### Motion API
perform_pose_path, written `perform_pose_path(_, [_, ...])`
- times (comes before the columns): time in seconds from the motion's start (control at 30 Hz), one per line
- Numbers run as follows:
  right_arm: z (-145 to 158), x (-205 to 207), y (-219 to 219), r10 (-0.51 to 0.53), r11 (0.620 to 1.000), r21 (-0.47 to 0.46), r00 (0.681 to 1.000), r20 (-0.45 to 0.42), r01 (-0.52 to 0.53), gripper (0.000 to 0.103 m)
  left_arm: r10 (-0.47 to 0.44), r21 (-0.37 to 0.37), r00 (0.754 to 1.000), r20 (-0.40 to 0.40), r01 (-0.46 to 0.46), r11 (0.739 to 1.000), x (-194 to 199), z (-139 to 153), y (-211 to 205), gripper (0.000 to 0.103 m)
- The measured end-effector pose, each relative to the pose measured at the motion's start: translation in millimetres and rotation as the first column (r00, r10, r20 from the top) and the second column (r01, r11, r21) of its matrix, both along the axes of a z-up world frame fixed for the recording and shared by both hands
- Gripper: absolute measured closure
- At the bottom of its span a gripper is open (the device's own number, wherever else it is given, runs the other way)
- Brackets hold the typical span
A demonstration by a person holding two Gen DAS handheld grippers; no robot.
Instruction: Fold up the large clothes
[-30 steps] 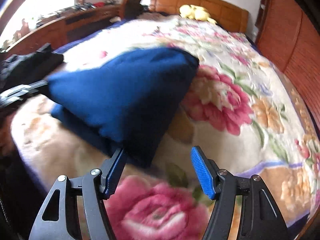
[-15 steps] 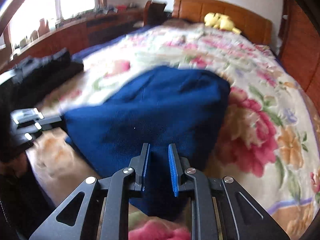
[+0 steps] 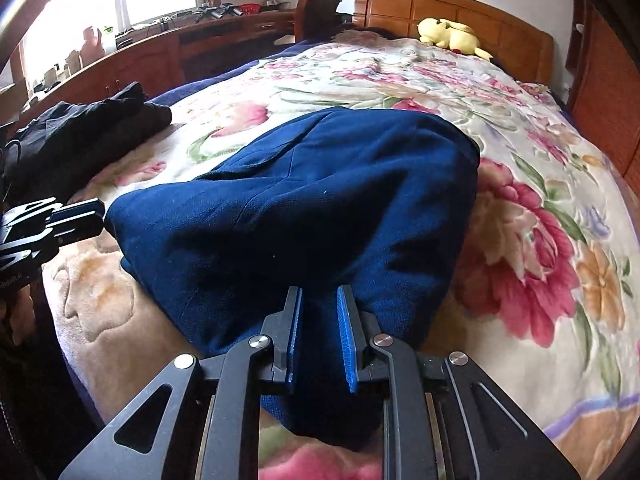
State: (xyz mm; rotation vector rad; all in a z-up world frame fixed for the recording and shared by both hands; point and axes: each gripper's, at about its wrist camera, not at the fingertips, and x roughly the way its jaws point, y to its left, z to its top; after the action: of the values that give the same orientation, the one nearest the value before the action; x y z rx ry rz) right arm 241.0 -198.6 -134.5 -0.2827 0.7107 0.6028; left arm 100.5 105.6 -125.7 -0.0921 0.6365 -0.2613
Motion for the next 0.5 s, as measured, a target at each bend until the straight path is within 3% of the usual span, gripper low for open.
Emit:
perform_pose_path(0.17, [-3,4,8,-0.009,1.000,-0.017,1.000,0.011,0.009,0.084,0.018,0.002,0.999,0.033,-0.018,1.000,-4,4,6,0.063])
perform_pose_path(0.23, [-1,6,6,-0.018,1.000,0.010,1.000,-0.001,0.018,0.084,0.019,0.005,0.999,0.035,-0.019,1.000,-5,4,7,0.044])
perform_pose_path(0.37, [12,10,-3,-0.019,0.999,0.047,1.000,-0.014,0.020,0.084,0.018,0.035,0.999,0.034,-0.019,0.999,-6,2,4,0.035])
perform_pose_path(0.43, [23,17,-11,-0.040,0.996,0.075,0.999,-0.012,0.041,0.078,0.018,0.042,0.999,0.027,-0.020,0.999,-5,0,4,0.034])
perform_pose_path(0.5, [34,28,-21,-0.067,0.993,0.100,0.998,0.001,0.067,0.061,0.019,0.046,1.000,0.016,-0.019,0.999,-4,-3,3,0.034])
